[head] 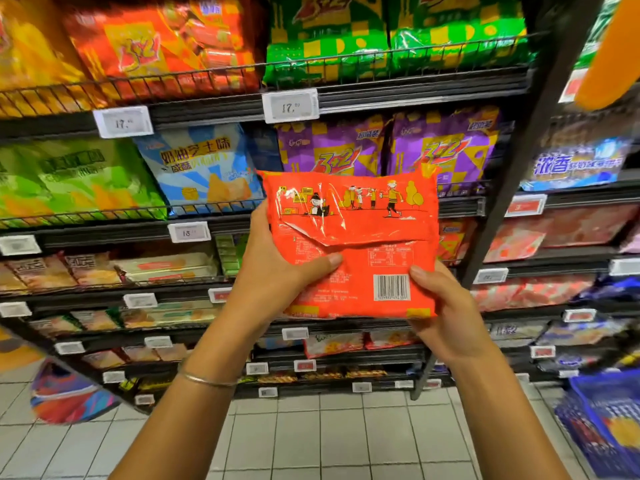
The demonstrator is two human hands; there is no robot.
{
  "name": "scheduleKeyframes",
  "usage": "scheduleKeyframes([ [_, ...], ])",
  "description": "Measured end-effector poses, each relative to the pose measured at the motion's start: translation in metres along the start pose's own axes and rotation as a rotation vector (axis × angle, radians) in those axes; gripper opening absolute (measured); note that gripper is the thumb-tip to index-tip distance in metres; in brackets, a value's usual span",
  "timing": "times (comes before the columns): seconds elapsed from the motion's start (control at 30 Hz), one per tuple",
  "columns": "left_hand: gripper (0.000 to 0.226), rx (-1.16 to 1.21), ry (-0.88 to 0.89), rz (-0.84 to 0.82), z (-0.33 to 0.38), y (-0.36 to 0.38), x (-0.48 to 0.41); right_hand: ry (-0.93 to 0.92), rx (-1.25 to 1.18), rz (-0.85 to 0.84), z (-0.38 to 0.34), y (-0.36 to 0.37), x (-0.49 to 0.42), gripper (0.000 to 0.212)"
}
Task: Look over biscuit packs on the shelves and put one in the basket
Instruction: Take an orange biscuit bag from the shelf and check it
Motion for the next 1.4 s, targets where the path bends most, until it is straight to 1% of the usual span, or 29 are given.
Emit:
scheduleKeyframes([
  [0.1,0.102,0.043,0.004,-0.034,-0.007,0.021,-0.019,-0.016,0.047,0.071,-0.007,-0.019,0.006,0.048],
  [0.17,0.104,0.1,0.005,-0.06,-0.008,0.042,-0.031,-0.02,0.074,0.126,-0.015,-0.033,0.013,0.048],
  [0.23,0.106,0.147,0.005,-0.102,-0.009,0.069,-0.039,-0.037,0.094,0.195,-0.025,-0.051,0.023,0.049],
  [0.33,0.1,0.228,-0.018,-0.161,-0.009,0.119,-0.045,-0.069,0.129,0.295,-0.041,-0.082,0.045,0.052],
  [0.43,0.091,0.274,-0.041,-0.227,-0.002,0.177,-0.047,-0.103,0.139,0.393,-0.059,-0.115,0.077,0.056],
  [0.5,0.084,0.276,-0.041,-0.308,0.006,0.222,-0.045,-0.134,0.131,0.468,-0.073,-0.14,0.1,0.06],
  [0.63,0.075,0.278,-0.064,-0.508,0.018,0.319,-0.035,-0.185,0.103,0.584,-0.099,-0.201,0.148,0.058],
  [0.7,0.068,0.262,-0.045,-0.569,0.021,0.37,-0.026,-0.178,0.096,0.656,-0.109,-0.239,0.172,0.064],
  [0.73,0.066,0.245,-0.033,-0.593,0.022,0.396,-0.02,-0.166,0.092,0.69,-0.114,-0.259,0.185,0.067],
  [0.8,0.066,0.222,-0.05,-0.647,0.021,0.448,-0.006,-0.133,0.077,0.737,-0.125,-0.301,0.211,0.064],
  [0.87,0.066,0.232,-0.098,-0.683,0.02,0.5,0.009,-0.095,0.083,0.761,-0.138,-0.344,0.236,0.052],
  [0.93,0.068,0.228,-0.108,-0.697,0.022,0.545,0.023,-0.083,0.098,0.798,-0.152,-0.382,0.259,0.041],
  [0.97,0.069,0.217,-0.094,-0.698,0.022,0.565,0.029,-0.071,0.11,0.827,-0.16,-0.399,0.267,0.04],
  [1.03,0.068,0.188,-0.09,-0.703,0.022,0.6,0.037,-0.02,0.156,0.894,-0.173,-0.431,0.277,0.044],
  [1.13,0.073,0.145,-0.171,-0.68,0.008,0.636,0.041,0.087,0.222,0.929,-0.178,-0.473,0.276,0.045],
  [1.23,0.086,0.071,-0.269,-0.635,-0.022,0.667,0.029,0.197,0.22,0.907,-0.168,-0.515,0.262,0.027],
  [1.27,0.089,0.042,-0.299,-0.625,-0.033,0.678,0.024,0.236,0.219,0.902,-0.164,-0.529,0.256,0.024],
  [1.3,0.092,0.014,-0.323,-0.618,-0.044,0.691,0.018,0.277,0.205,0.906,-0.16,-0.545,0.251,0.027],
  [1.33,0.091,-0.008,-0.342,-0.611,-0.055,0.704,0.012,0.318,0.183,0.91,-0.156,-0.562,0.246,0.032],
  [1.4,0.077,-0.025,-0.362,-0.603,-0.074,0.738,0.003,0.397,0.151,0.916,-0.15,-0.603,0.237,0.034],
])
Point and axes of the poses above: each hand's wrist, its own x-axis away from the middle knuckle, its own y-axis out of the palm, z = x × y, the point moved 4 cm from there along -x, towards the middle knuckle, and after that the axes turned 4 degrees about -z, right-handed, at the moved point
